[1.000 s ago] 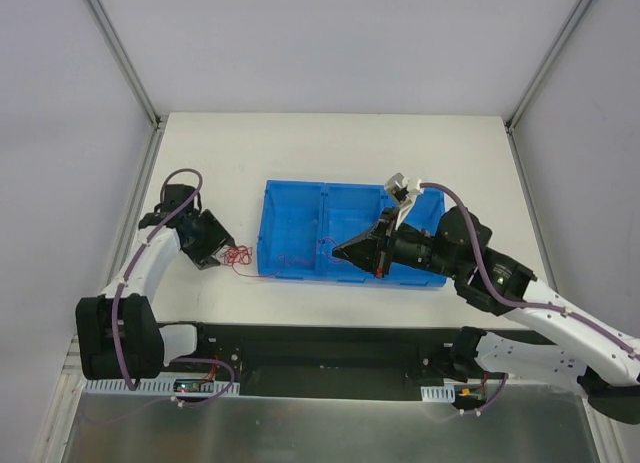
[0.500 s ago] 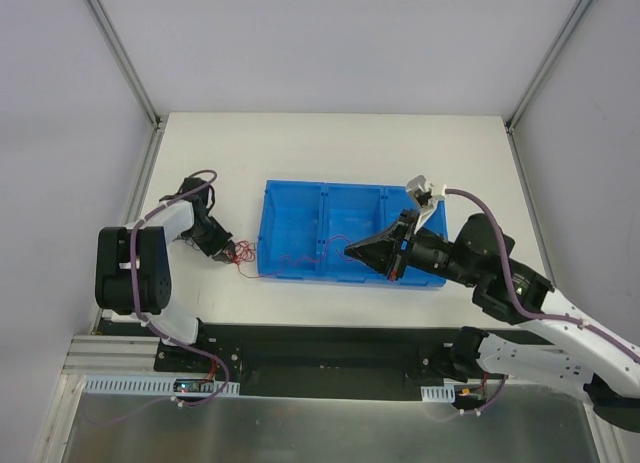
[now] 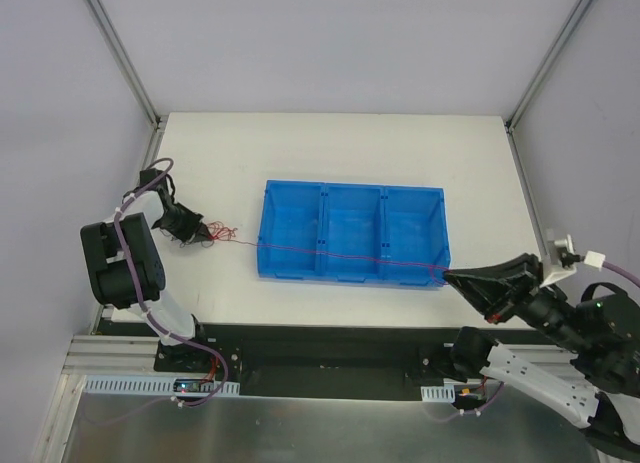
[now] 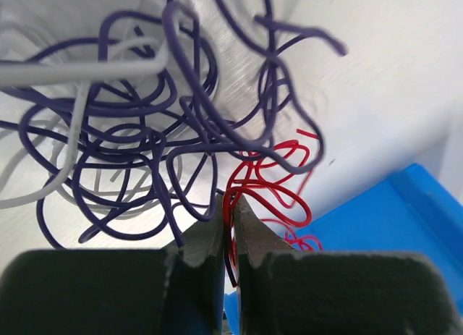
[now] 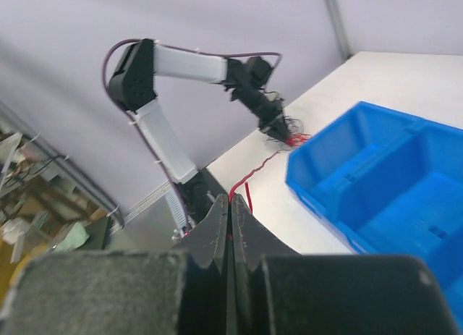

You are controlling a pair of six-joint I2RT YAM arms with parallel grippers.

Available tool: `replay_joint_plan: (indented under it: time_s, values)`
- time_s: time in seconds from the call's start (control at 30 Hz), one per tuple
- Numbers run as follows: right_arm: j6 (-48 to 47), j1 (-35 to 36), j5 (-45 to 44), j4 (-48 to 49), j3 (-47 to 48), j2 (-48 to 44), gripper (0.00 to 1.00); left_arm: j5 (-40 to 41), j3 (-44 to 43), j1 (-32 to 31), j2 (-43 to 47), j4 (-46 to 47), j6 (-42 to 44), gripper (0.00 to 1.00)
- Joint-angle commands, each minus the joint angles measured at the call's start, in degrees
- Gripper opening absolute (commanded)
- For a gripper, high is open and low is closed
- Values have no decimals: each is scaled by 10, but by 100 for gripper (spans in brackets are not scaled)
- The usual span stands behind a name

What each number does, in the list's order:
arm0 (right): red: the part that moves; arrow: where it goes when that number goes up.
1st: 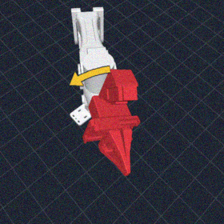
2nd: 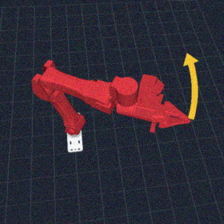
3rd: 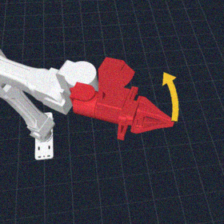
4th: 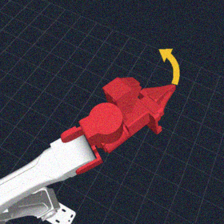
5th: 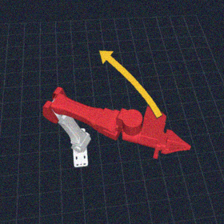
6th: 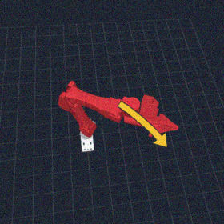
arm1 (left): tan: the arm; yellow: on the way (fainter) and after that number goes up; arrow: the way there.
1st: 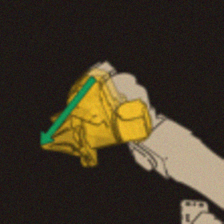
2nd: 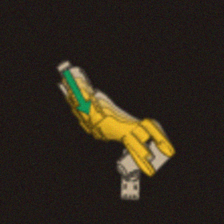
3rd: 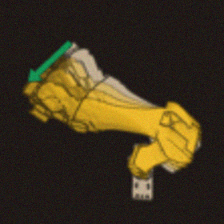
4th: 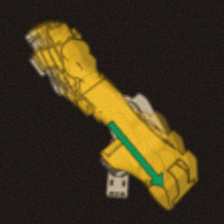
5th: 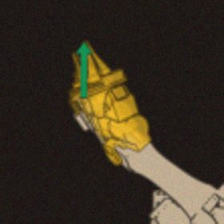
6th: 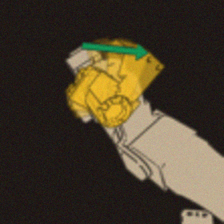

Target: Untangle the cables

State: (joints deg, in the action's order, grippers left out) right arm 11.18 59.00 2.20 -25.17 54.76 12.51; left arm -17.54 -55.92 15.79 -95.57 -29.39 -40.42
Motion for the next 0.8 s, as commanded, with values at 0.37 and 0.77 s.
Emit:
replay_joint_plan:
  time_s: [0.37, 0.77]
  values:
    - [-31, 0, -237, -162, 49, -116, 1, -46, -45, 36, -16, 0, 32, 24]
    - [-27, 1, -194, -100, 10, -67, 1, -100, -2, 41, 45, 56, 61, 8]
